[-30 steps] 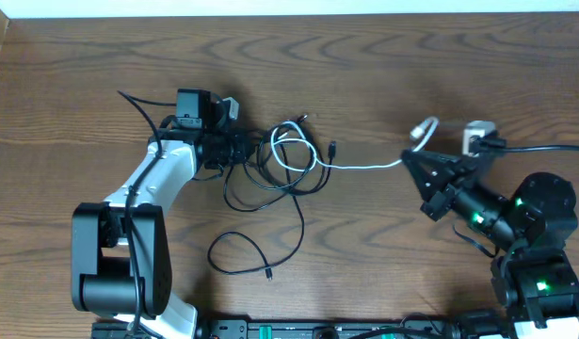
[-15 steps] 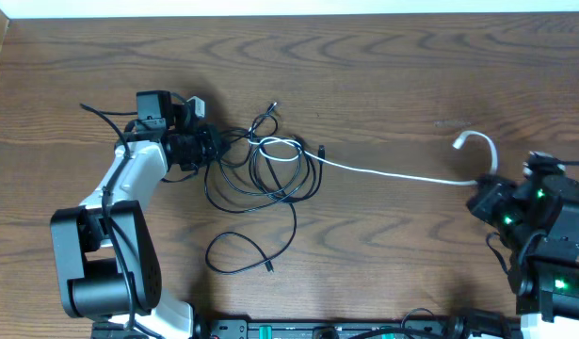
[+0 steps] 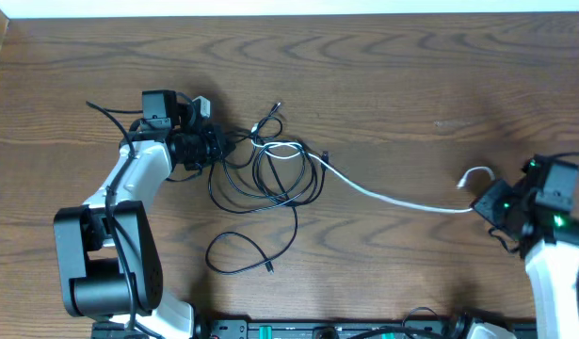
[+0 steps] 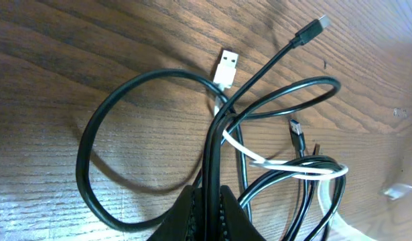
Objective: Untangle cables
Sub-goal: 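Pull the right gripper far right, drawing the white cable out of the bundle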
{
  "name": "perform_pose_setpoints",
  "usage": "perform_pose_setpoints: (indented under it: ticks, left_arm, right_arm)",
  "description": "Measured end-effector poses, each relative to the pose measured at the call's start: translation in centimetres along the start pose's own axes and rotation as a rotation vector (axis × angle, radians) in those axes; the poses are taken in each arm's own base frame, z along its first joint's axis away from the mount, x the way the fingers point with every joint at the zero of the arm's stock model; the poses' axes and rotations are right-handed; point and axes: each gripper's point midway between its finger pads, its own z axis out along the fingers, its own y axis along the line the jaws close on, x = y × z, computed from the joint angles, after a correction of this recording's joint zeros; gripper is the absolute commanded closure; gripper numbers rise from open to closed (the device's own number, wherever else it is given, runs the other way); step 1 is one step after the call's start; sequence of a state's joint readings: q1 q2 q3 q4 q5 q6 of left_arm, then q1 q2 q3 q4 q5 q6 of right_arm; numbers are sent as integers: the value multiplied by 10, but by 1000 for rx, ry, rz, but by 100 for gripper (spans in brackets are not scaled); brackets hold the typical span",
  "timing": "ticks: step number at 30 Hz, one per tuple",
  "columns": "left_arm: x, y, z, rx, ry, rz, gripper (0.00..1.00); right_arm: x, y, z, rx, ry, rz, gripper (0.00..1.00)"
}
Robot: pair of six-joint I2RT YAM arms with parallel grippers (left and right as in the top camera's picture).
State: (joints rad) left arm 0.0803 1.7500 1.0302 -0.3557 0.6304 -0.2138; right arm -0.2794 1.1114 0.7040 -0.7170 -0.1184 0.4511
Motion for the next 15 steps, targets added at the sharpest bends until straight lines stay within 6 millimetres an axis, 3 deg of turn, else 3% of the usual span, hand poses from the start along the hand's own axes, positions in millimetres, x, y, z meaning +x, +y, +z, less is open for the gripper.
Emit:
perform_pose_setpoints:
  ticks: [3,6,7,9,12,15]
  left_arm:
    - [1,-1,1,1,2,9,92]
    - [2,-4,2,3,6,22,92]
    - [2,-6,4,6,7,34,92]
    - [4,-12,7,13,10,65,92]
    - [9,-26,13,33,23,126,92]
    - [15,-41,20,58,38,179,92]
  right_arm:
    - [18,-1,22,-2,131,-45,46]
    - [39,-5,28,8,255,-81,29]
    - [43,-5,27,9,291,-94,28]
    - [46,-3,18,13,343,-117,28]
    - [28,13,-1,-28,327,-177,35]
    - [9,48,-15,-154,270,-269,43]
